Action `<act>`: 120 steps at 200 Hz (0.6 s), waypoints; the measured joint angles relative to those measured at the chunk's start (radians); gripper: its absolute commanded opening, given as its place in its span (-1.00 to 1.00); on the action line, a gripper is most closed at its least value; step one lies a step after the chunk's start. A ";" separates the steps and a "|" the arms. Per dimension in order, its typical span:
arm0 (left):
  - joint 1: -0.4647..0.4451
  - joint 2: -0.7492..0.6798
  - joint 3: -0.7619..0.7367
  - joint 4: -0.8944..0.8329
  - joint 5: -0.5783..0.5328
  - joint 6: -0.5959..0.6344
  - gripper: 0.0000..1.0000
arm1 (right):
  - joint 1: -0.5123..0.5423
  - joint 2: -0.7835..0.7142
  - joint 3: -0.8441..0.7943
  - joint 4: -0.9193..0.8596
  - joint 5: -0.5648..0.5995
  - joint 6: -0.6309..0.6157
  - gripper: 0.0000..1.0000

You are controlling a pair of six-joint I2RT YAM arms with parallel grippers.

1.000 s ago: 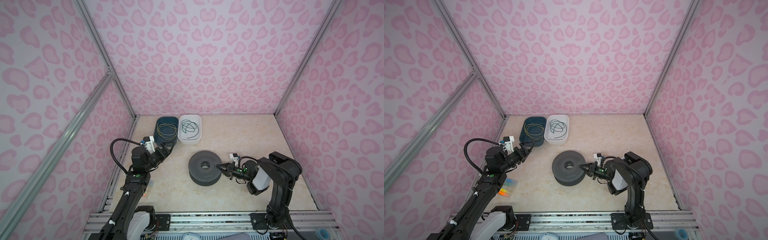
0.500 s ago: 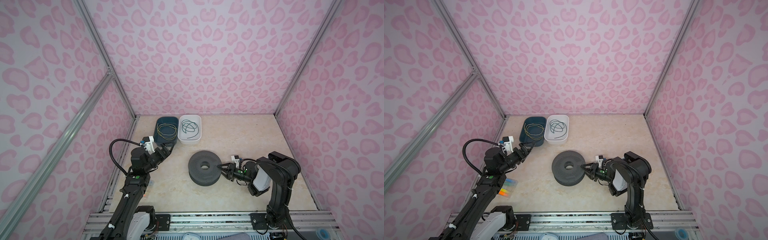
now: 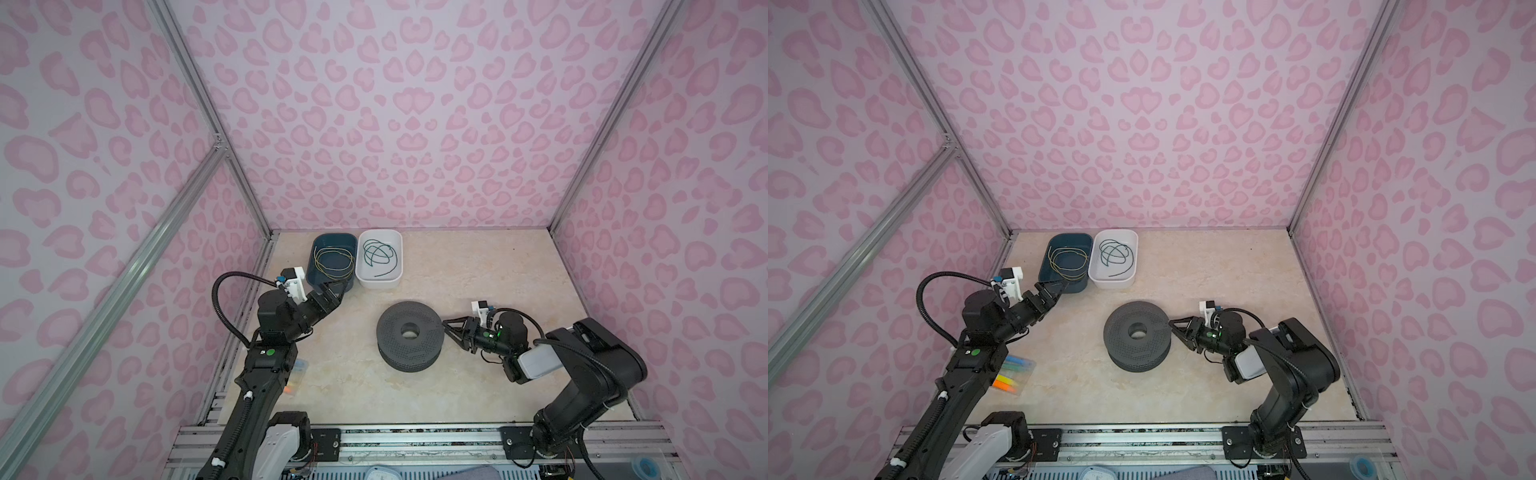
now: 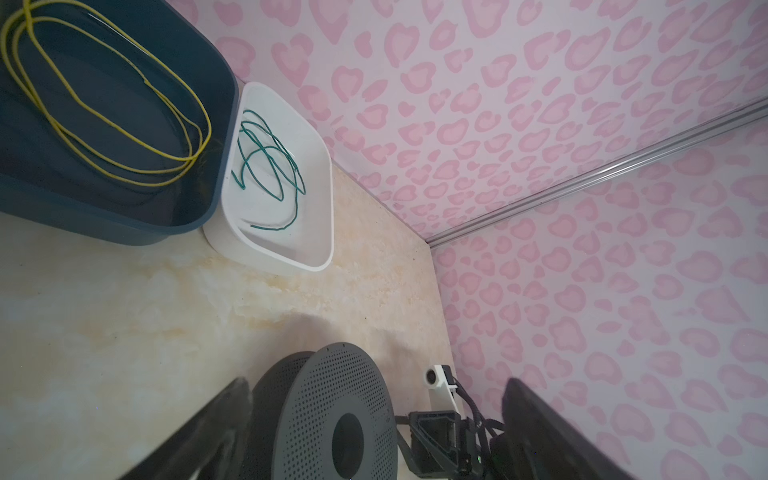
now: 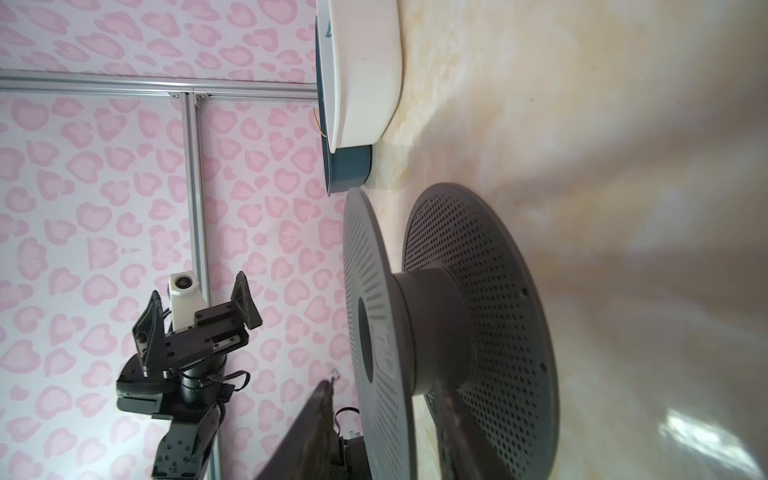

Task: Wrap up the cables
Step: 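Release the spool with the right gripper while the left reaches toward the teal tub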

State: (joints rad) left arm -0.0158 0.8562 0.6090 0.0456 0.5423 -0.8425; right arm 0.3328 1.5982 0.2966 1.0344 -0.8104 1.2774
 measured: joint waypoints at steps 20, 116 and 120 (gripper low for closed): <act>0.000 0.004 0.057 -0.084 -0.047 0.031 0.99 | -0.001 -0.172 0.116 -0.375 0.064 -0.180 -0.14; 0.000 0.005 0.203 -0.352 -0.299 0.121 0.84 | 0.000 -0.479 0.399 -1.244 0.433 -0.601 -0.05; 0.000 0.001 0.203 -0.360 -0.314 0.124 0.84 | 0.000 -0.493 0.399 -1.251 0.444 -0.608 -0.05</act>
State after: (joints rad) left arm -0.0158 0.8574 0.8124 -0.3141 0.2287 -0.7185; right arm 0.3328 1.1049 0.6952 -0.2169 -0.3664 0.6693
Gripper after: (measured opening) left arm 0.916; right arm 0.473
